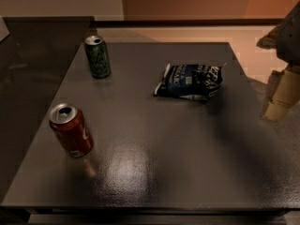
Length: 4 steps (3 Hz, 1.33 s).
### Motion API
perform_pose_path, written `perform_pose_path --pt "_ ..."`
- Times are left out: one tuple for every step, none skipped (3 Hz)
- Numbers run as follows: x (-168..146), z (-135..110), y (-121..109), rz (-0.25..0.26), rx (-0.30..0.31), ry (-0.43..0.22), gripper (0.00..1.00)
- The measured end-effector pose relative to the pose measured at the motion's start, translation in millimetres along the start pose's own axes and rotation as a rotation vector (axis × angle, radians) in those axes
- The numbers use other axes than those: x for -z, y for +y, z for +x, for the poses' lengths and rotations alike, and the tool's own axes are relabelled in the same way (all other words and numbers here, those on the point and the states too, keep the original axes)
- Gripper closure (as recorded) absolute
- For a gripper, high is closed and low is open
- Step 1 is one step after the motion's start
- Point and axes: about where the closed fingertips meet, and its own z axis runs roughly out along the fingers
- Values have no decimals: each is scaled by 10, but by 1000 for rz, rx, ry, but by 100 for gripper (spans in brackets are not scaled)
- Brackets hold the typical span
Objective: Pick coke can
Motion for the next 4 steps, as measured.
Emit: perform_pose_path --pt "0 -1 0 0 0 0 0" --pt "-17 -148 21 -12 16 -35 0" --pt "-44 -421 97 -38 37 -118 0" --pt "-134 -776 240 -68 77 -199 0"
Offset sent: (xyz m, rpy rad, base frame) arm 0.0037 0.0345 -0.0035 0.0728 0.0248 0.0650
